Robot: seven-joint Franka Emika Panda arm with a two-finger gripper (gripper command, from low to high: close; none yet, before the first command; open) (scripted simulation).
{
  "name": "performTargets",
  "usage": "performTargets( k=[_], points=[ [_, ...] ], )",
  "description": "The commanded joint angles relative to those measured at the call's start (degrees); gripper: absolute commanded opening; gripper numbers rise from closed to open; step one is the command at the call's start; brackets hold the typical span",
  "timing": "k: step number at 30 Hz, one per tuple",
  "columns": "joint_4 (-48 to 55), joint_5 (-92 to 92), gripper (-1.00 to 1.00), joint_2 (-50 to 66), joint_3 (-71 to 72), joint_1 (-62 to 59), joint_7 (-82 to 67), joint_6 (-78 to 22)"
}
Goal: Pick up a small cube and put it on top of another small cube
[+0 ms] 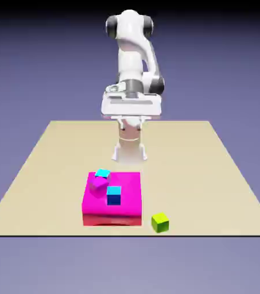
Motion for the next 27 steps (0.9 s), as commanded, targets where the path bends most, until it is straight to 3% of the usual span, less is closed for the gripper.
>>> performTargets(
  k=[1, 24, 27],
  points=[
    [1.12, -0.10, 0.00, 2.08, 0.14, 0.32, -0.20, -0.84],
    [26.73, -2.34, 0.00, 49.78, 3.36, 7.69, -4.85, -20.14],
    [27.63, -2.74, 0.00, 53.93, 2.90, 8.06, -4.56, -16.90]
  ],
)
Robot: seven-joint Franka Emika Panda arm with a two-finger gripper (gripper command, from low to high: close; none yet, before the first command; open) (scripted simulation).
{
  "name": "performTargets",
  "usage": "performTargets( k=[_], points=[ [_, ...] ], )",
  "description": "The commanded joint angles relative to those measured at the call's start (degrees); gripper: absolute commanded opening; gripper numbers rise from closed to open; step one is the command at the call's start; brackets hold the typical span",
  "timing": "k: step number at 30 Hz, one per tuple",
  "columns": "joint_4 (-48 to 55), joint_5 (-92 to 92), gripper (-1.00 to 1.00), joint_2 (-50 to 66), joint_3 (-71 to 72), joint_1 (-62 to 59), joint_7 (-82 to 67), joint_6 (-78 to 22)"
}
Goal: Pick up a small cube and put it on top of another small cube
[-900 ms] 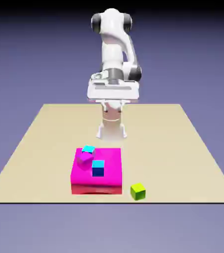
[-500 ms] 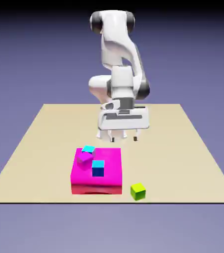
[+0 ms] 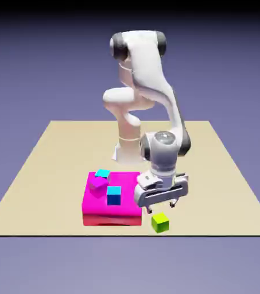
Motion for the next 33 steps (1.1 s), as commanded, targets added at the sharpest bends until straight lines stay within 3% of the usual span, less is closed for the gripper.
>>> performTargets(
  k=[1, 4, 5, 11, 13, 33],
  points=[
    [0.45, -0.20, 0.00, 2.08, -0.23, 0.19, 0.15, 1.63],
    [1.36, -0.60, 0.00, 6.24, -0.69, 0.56, 0.45, 4.89],
    [1.36, -0.60, -1.00, 6.24, -0.69, 0.56, 0.45, 4.89],
    [-0.90, 0.40, -1.00, -4.13, 0.46, -0.37, -0.29, -3.23],
    [2.74, 3.01, -1.00, -7.46, -3.67, 1.47, -3.14, -6.47],
    [-23.28, 3.88, -1.00, -46.33, -0.73, -27.58, 31.88, -23.00]
  ],
)
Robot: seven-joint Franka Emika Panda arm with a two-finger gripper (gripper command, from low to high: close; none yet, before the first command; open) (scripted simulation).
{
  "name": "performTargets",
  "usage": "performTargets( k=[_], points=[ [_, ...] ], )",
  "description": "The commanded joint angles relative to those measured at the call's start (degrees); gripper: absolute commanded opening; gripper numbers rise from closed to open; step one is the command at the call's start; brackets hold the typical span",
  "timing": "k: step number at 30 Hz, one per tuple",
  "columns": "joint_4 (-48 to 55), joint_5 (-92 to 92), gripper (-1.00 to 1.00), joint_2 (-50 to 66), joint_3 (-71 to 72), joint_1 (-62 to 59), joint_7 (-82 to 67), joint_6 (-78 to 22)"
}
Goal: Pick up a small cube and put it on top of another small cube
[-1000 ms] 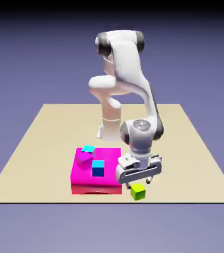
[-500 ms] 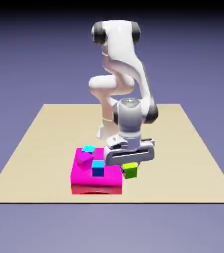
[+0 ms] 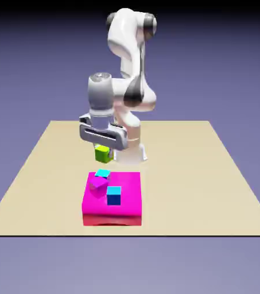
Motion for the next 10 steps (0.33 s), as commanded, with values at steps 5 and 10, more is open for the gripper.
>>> performTargets(
  k=[5, 10],
  points=[
    [-2.66, -0.40, -1.00, 7.31, 0.12, -0.08, 0.32, 9.93],
    [-2.91, -0.42, 1.00, 8.02, 0.13, -0.09, 0.34, 10.90]
  ],
)
